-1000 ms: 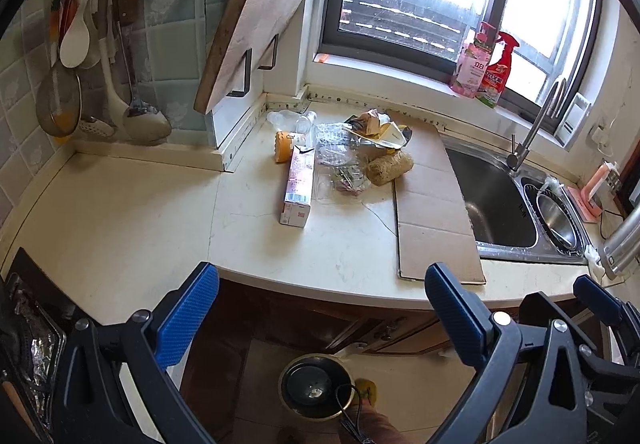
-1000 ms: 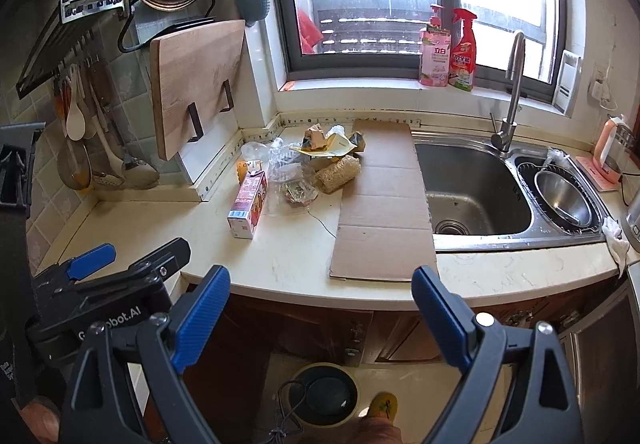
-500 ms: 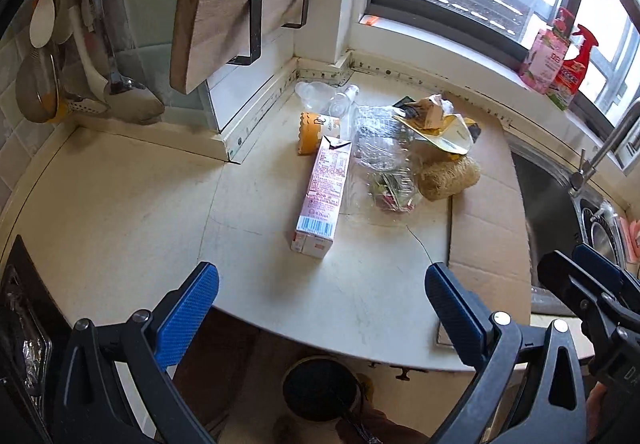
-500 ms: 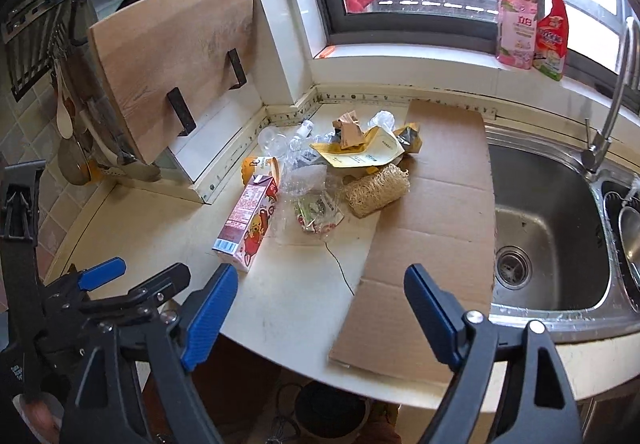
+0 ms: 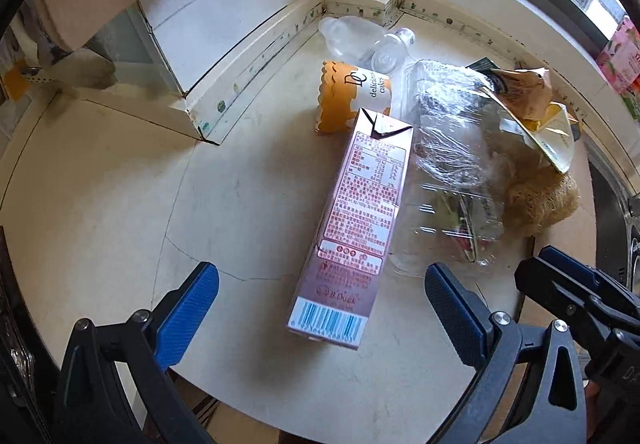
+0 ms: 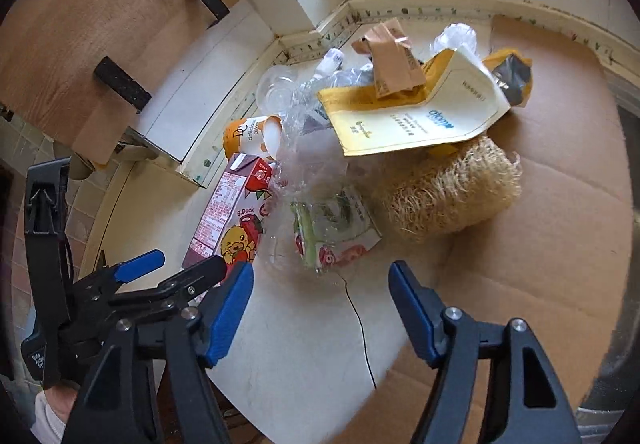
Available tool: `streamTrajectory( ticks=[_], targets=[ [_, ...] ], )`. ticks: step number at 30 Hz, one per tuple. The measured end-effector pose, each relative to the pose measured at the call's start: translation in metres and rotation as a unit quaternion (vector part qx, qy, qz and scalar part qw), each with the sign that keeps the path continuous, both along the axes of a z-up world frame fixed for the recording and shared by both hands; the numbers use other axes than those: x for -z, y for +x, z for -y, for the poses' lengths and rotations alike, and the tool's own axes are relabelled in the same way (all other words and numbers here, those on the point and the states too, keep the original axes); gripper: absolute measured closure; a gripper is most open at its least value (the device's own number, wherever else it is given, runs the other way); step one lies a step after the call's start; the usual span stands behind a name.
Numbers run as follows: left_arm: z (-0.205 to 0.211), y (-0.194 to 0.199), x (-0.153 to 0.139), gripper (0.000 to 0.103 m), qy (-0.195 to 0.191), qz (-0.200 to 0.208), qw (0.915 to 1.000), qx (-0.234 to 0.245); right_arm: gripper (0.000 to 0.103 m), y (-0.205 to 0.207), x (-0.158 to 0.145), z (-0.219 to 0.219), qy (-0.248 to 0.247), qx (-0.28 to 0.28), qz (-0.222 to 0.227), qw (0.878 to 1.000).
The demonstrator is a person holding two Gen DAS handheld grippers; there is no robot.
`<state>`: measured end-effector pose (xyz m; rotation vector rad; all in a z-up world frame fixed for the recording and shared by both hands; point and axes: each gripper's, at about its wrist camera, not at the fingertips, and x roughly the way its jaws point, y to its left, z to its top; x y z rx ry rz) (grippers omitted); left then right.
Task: Collect trash
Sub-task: 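Grasp the pink juice carton with left tool while right tool grasps clear plastic box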
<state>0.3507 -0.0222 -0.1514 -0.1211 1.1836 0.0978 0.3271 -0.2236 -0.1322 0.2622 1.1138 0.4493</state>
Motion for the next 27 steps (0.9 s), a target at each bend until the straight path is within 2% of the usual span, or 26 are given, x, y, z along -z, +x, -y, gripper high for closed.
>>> streamTrajectory(
  ticks=[3, 9, 11, 12, 14, 15, 17, 18, 22, 27],
  targets=[
    [-0.001, 0.01, 0.01, 0.002, -0.003, -0.011, 0.9999, -0.007, 0.039, 0.016, 0.019, 0.001, 0.032, -0.005, -0.024, 0.999],
    [-0.002, 0.024, 0.017, 0.011, -0.009, -0.019, 0.9997, -0.012, 0.048, 0.034, 0.046, 0.005, 0.094, -0.009, -0.067, 0.993],
    [-0.002, 0.025, 0.019, 0.022, -0.015, -0.025, 0.9995, -0.014, 0.049, 0.036, 0.049, 0.006, 0.11, -0.008, -0.067, 0.992],
    [-0.002, 0.026, 0.02, 0.025, -0.019, -0.028, 0.9993, -0.016, 0.053, 0.036, 0.05, 0.006, 0.115, -0.009, -0.068, 0.991],
    [-0.002, 0.028, 0.023, 0.042, -0.029, -0.032, 0.9988, -0.022, 0.064, 0.037, 0.051, 0.008, 0.124, -0.011, -0.072, 0.99],
    [-0.003, 0.029, 0.024, 0.046, -0.036, -0.034, 0.9985, -0.024, 0.067, 0.036, 0.05, 0.008, 0.13, -0.014, -0.072, 0.989],
    [-0.005, 0.028, 0.024, 0.058, -0.047, -0.033, 0.9981, -0.025, 0.067, 0.032, 0.045, 0.011, 0.139, -0.018, -0.062, 0.988],
    [-0.005, 0.028, 0.023, 0.059, -0.048, -0.032, 0.998, -0.025, 0.067, 0.029, 0.041, 0.013, 0.141, -0.035, -0.038, 0.989],
    [0.0, 0.028, 0.021, 0.064, -0.046, -0.024, 0.9985, -0.019, 0.069, 0.024, 0.027, 0.016, 0.158, -0.05, -0.011, 0.986],
    [0.006, 0.02, 0.012, 0.068, -0.042, -0.01, 0.9989, -0.016, 0.084, 0.032, 0.02, 0.013, 0.195, -0.061, -0.015, 0.979]
  ],
)
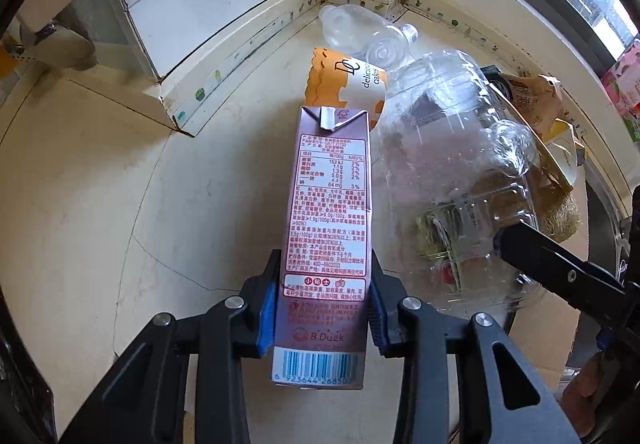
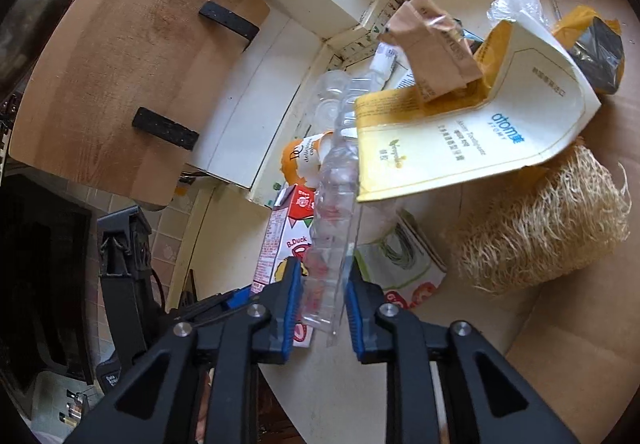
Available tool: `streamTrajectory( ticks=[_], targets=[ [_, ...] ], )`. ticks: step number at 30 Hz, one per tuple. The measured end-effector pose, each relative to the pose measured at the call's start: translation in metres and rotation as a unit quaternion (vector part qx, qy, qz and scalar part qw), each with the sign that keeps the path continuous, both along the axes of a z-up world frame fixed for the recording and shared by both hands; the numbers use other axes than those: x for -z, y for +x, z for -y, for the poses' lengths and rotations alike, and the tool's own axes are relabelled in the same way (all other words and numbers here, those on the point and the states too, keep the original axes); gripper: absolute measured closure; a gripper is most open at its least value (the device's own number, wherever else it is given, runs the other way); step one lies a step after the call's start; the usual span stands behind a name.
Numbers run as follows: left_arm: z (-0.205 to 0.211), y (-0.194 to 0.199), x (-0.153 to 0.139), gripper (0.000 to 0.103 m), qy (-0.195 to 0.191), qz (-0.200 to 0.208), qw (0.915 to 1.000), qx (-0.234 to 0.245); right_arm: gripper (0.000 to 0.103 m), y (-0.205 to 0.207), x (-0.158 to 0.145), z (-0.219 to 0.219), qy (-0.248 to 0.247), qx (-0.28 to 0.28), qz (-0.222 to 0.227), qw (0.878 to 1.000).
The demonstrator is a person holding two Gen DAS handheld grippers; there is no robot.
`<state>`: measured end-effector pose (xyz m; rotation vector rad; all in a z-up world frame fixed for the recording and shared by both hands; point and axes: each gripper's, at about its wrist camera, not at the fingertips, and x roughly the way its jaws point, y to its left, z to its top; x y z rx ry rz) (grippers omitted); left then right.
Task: Collect trash
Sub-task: 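Grasp the pink juice carton with left tool while right tool grasps clear plastic box, then carry carton and plastic box down over the floor bin and release both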
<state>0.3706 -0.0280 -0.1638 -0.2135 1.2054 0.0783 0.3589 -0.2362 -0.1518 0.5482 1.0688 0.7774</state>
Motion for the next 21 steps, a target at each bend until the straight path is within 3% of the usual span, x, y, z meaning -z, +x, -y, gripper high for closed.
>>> streamTrajectory(
  ticks=[5, 14, 21],
  targets=[
    [0.003, -0.006, -0.008, 0.068, 0.009, 0.011, 0.9999, -0.001, 0.091, -0.011, -0.013, -0.01, 0.015, -0.023, 0.027, 0.999],
    [-0.009, -0.051, -0.046, 0.069, 0.017, 0.054, 0.9984, -0.005, 0.091, -0.031, -0.035, -0.027, 0.031, -0.032, 0.058, 0.997],
    [-0.019, -0.105, -0.086, 0.069, 0.004, 0.092, 0.9956, 0.015, 0.091, -0.082, -0.063, -0.025, 0.024, -0.03, 0.094, 0.995]
  ],
)
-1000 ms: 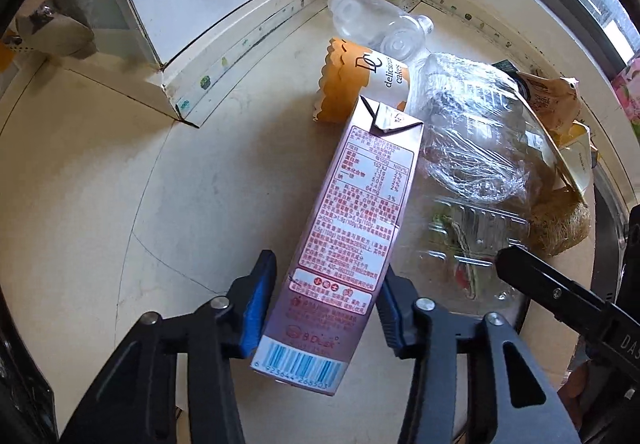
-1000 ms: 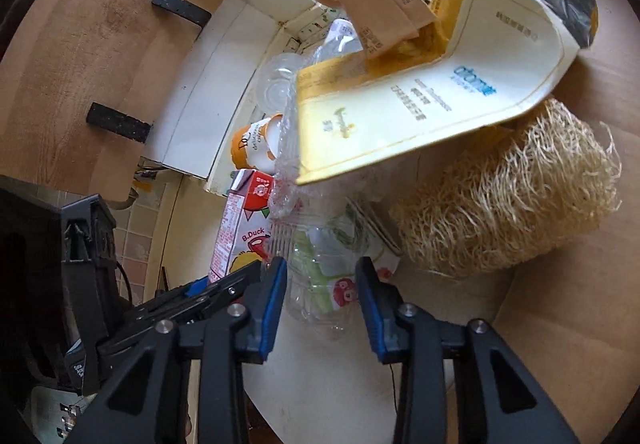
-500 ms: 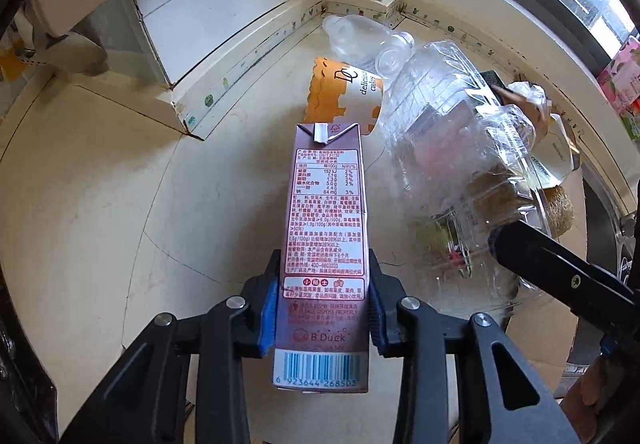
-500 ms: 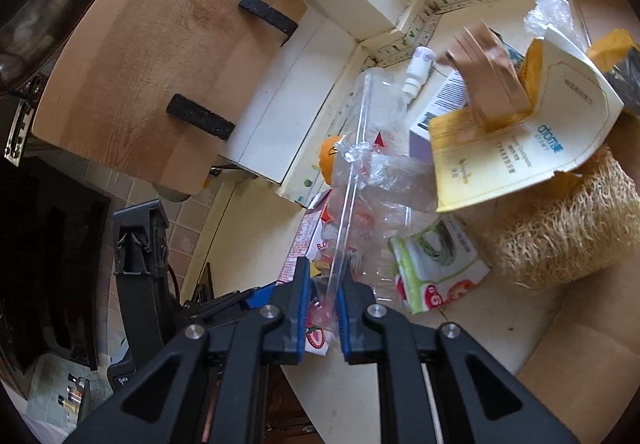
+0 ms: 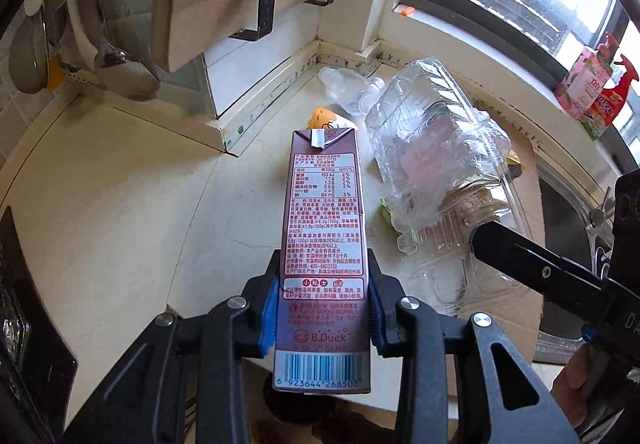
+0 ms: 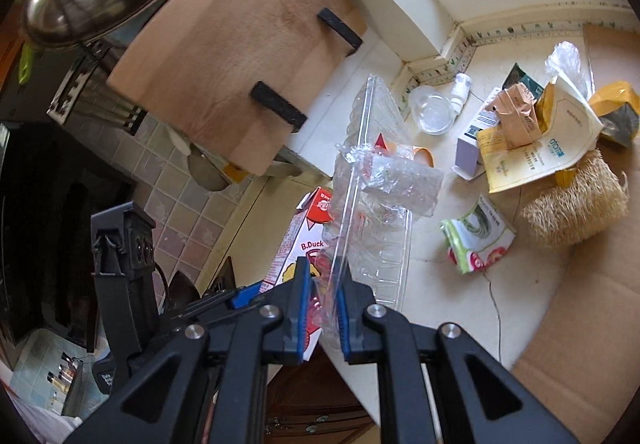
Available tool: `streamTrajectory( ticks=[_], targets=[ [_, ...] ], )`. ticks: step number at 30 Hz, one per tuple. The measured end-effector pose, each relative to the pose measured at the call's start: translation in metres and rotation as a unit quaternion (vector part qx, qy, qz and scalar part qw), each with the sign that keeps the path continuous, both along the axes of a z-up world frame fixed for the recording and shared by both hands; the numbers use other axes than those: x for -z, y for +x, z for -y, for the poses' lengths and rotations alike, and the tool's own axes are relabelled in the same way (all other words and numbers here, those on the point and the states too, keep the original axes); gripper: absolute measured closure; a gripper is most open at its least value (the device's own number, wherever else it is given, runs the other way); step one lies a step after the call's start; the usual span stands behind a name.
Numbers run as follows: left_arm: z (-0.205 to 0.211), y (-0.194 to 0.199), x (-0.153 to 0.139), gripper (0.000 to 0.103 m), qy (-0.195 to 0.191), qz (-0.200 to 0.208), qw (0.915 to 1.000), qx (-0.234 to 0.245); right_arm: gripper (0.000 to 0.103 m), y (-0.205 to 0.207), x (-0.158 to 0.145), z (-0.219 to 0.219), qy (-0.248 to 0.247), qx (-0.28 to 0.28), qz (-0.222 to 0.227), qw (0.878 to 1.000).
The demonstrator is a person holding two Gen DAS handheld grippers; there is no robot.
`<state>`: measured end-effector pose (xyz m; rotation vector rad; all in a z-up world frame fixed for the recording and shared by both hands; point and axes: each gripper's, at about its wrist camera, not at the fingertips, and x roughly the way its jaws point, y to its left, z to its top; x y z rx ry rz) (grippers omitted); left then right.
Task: Collect trash
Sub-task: 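Carry carton and plastic box down over the floor bin and release both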
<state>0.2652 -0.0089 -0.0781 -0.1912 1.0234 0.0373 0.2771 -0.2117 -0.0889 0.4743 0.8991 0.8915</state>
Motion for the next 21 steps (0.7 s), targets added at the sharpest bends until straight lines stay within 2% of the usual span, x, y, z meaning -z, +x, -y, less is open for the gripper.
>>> streamTrajectory(
  ticks=[8, 11, 16, 21],
  targets=[
    [-0.001, -0.085, -0.035, 0.069, -0.004, 0.045, 0.9957, 0.081, 0.091, -0.107, -0.028, 0.0, -0.033, 0.039, 0.054, 0.997],
    [-0.006, -0.115, -0.04, 0.069, -0.013, 0.045, 0.9933, 0.105, 0.091, -0.147, -0.027, -0.003, -0.045, 0.066, 0.053, 0.995],
    [-0.013, -0.163, -0.039, 0.069, -0.026, 0.046, 0.9872, 0.15, 0.091, -0.216, -0.027, -0.007, -0.073, 0.098, 0.066, 0.99],
    [-0.008, -0.201, -0.026, 0.069, -0.031, 0.032, 0.9799, 0.194, 0.091, -0.27, -0.013, -0.008, -0.09, 0.121, 0.049, 0.987]
  ],
)
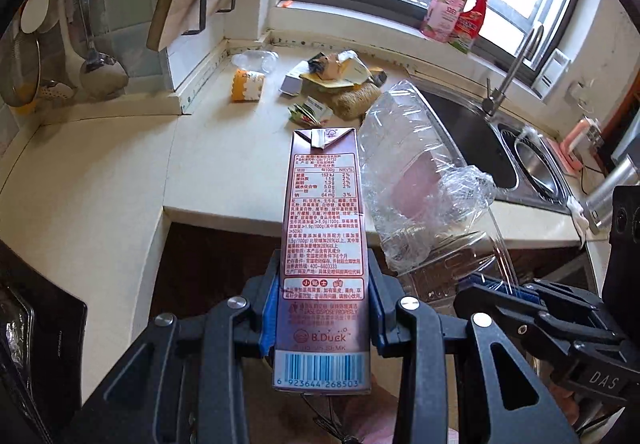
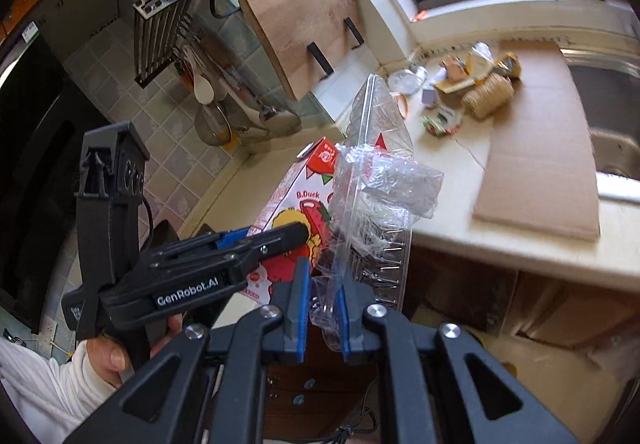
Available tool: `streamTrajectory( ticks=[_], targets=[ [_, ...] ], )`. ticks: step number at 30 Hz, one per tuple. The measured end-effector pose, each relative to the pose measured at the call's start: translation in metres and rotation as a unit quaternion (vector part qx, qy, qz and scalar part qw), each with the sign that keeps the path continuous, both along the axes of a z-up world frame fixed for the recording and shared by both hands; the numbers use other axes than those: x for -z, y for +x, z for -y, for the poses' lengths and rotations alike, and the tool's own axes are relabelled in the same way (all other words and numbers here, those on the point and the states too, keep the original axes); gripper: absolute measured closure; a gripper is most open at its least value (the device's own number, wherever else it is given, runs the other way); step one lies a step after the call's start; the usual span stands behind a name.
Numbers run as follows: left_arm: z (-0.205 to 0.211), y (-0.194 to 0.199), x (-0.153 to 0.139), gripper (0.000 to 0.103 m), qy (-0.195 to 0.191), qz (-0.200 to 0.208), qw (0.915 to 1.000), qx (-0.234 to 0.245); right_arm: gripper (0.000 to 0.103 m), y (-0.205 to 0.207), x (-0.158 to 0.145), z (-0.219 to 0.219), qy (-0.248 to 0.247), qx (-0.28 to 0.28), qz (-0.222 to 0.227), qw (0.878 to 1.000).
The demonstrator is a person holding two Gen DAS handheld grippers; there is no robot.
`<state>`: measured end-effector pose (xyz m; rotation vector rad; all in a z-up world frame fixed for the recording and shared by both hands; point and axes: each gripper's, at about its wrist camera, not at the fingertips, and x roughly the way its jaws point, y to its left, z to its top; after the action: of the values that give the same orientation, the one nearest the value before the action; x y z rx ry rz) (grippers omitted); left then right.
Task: Collect trash
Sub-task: 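Carry carton and plastic box down over the floor bin and release both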
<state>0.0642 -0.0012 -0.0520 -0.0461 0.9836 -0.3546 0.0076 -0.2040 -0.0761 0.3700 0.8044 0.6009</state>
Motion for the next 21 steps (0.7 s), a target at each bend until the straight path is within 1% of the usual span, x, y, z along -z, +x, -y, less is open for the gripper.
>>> streamTrajectory(
  ticks=[6, 10, 16, 21],
  targets=[
    [0.008, -0.034, 0.019, 0.069, 0.003, -0.023, 0.9992, 0.034, 0.091, -0.029, 0.019, -0.003, -0.009, 0.01, -0.038, 0.999],
    [0.011, -0.042, 0.041, 0.069, 0.01, -0.052, 0.9978, 0.04, 0.091, -0.037, 0.04, -0.008, -0.021, 0.007, -0.064, 0.998],
    [0.015, -0.046, 0.091, 0.069, 0.027, -0.102, 0.9938, 0.033, 0.091, -0.039, 0.089, -0.006, -0.008, 0.008, -0.123, 0.992],
    [0.02, -0.045, 0.133, 0.069, 0.042, -0.137, 0.9893, 0.027, 0.091, -0.035, 0.139, -0.003, 0.007, 0.012, -0.177, 0.984]
  ],
)
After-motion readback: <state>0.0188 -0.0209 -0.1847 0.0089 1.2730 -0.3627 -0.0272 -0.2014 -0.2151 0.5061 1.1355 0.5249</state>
